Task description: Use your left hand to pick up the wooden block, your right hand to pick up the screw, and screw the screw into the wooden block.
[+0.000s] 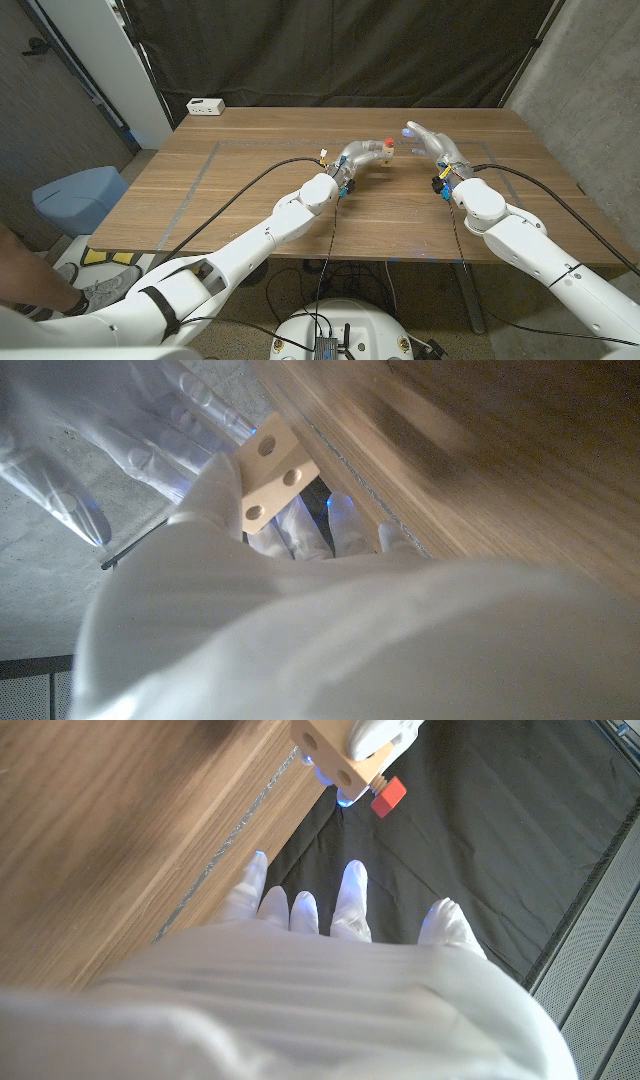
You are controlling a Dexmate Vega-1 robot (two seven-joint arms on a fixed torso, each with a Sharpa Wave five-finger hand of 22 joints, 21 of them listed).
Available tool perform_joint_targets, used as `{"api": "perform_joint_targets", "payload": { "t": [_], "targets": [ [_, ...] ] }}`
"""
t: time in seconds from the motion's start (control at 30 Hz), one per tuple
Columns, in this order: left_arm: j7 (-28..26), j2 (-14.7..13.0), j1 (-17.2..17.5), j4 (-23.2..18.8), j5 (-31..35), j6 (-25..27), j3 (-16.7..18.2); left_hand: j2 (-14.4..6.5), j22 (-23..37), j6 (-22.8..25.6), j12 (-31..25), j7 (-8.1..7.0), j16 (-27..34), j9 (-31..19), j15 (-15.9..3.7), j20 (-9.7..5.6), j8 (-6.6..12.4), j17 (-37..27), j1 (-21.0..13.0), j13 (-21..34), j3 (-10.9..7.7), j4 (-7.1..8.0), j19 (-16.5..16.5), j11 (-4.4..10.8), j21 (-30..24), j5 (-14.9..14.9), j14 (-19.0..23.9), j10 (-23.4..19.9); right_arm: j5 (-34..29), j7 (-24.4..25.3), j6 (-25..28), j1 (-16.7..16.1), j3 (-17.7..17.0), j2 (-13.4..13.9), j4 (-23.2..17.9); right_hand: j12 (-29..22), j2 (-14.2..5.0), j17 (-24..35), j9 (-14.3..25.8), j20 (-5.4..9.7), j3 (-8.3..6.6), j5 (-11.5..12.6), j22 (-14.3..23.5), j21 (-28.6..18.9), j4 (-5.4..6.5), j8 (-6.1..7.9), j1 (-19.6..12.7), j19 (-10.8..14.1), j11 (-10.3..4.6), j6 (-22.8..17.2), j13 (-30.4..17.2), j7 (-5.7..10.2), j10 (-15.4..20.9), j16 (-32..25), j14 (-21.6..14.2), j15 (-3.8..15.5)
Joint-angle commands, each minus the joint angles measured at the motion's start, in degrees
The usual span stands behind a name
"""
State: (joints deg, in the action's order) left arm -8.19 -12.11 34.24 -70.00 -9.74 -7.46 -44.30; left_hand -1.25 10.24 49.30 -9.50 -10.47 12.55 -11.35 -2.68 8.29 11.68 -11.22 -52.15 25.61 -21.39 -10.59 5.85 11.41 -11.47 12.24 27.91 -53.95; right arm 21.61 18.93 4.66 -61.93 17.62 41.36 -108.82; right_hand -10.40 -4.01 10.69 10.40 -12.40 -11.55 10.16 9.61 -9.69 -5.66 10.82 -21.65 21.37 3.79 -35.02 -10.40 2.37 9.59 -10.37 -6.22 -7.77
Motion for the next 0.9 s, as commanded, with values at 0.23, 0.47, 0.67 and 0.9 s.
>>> {"api": "perform_joint_targets", "payload": {
  "t": [0.23, 0.47, 0.67, 0.9],
  "targets": [
    [0.29, 1.12, -1.44, 2.91, 0.19, -1.35, -0.17, -5.13, 0.31, 3.65, -3.99, 3.04, 0.36, -0.28, -3.78, 0.27, 0.13, 0.05, 3.42, 5.07, -1.86, 1.58, 0.01, 0.79, -0.32, 0.4, 0.07, -0.63, 2.03, -0.4, -0.54, 1.03, 0.76, -1.06, 1.47, 0.18, -0.69, 0.25, -0.05, 0.03, -0.35, -0.06, 0.07, -0.39, 0.08, 0.14, 0.74, -0.78, 0.58, -0.73, -0.03, -0.21, -1.12, -0.27, 1.31, -1.27],
    [0.37, 1.53, -2.11, 4.16, 0.32, -1.9, -0.22, -5.05, 0.31, 3.76, -4.05, 3.02, 0.37, -0.28, -3.74, 0.21, 0.17, 0.08, 3.43, 5.1, -1.8, 1.56, 0.02, 0.78, -0.33, 0.38, 0.14, -0.72, 3.47, -1.7, -2.96, 1.4, 1.07, -2.11, 3.57, 0.45, -1.17, 0.52, -0.06, 0.01, -0.15, -0.09, 0.07, -0.33, 0.73, -0.46, 2.23, -2.04, 1.25, 0.66, -0.04, -0.5, -3.35, -0.1, 3.34, -1.79],
    [0.42, 1.81, -2.53, 4.94, 0.32, -2.16, -0.21, -5.05, 0.31, 3.78, -4.04, 2.97, 0.37, -0.28, -3.84, 0.23, 0.17, 0.08, 3.42, 5.06, -1.76, 1.56, 0.03, 0.75, -0.33, 0.38, 0.14, -0.76, 4.91, -2.91, -5.4, 1.72, 1.37, -3.35, 5.67, 0.74, -1.78, 0.65, -0.09, 0.15, -0.18, -0.02, 0.06, -0.16, 1.2, -0.73, 3.53, -4.75, 1.21, 2.2, -0.03, -0.65, -6.61, -0.02, 5.73, -1.59],
    [0.52, 2.15, -3.02, 5.88, 0.31, -2.31, -0.26, -5.12, 0.31, 3.82, -4.01, 3.15, 0.39, -0.29, -3.74, 0.24, 0.17, 0.07, 3.35, 5.09, -1.73, 1.56, 0.05, 0.68, -0.34, 0.38, 0.15, -0.67, 5.79, -3.91, -6.62, 2.22, 1.8, -3.86, 7.07, 0.65, -2.17, 0.7, -0.12, 0.12, -0.26, 0.01, 0.05, -0.05, 1.48, -0.72, 4.42, -6.84, 0.9, 3.19, 0.01, -0.28, -8.88, 0.21, 8.24, -1.57]
  ]
}}
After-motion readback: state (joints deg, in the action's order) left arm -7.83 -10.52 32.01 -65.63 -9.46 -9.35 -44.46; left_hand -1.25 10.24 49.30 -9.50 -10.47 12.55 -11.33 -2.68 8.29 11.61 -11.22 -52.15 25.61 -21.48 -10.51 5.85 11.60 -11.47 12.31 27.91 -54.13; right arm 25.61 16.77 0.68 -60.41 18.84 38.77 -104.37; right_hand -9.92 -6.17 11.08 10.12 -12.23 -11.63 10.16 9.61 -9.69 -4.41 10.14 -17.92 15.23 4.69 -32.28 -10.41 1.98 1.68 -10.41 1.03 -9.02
